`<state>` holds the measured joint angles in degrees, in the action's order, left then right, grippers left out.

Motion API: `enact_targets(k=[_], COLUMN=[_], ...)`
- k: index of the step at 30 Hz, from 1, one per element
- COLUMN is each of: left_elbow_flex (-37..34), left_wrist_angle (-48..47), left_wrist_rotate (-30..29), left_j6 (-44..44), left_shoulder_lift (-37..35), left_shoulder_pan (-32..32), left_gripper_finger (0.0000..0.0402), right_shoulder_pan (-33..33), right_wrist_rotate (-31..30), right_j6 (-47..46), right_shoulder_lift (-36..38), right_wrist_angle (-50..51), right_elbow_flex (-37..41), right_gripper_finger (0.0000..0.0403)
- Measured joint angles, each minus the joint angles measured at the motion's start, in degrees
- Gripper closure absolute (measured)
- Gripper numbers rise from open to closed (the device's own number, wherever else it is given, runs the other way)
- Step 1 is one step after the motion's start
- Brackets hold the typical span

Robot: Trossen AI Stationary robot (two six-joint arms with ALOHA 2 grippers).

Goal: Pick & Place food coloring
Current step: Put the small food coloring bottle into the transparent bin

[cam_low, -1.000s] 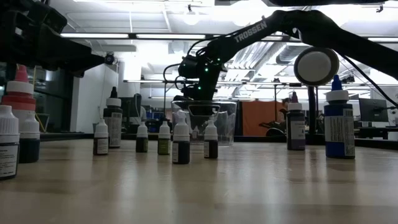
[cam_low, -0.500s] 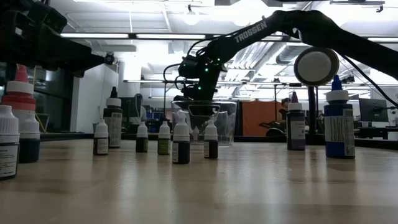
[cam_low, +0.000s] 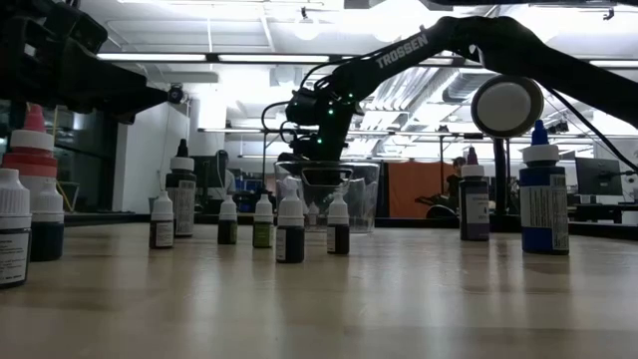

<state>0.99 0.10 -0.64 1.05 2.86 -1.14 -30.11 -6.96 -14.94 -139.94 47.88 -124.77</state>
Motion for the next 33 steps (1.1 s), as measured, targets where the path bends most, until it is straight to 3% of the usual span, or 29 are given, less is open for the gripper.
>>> enact_targets(k=[12,24,33], left_elbow_flex=[0.00,0.00,0.01], left_wrist_angle=[0.01,0.00,0.00], left_wrist_rotate=[0.00,0.01,0.02], left_j6=[0.01,0.01,-0.01], left_shoulder_lift=[0.01,0.00,-0.01], left_shoulder_pan=[0.01,0.00,0.01], left_gripper_finger=[0.0163,0.0163,0.0163], right_shoulder_pan=[-0.04,-0.20,1.48], right_wrist_rotate=[1.64,2.13,3.84], right_j6=[0.00,0.95,6.64], right_shoulder_lift=[0.14,2.50,9.02], right_wrist_angle=[0.07,2.26,5.22], right_elbow_flex=[0.00,0.02,0.00], right_gripper_finger=[0.0249,0.0246,0.0246])
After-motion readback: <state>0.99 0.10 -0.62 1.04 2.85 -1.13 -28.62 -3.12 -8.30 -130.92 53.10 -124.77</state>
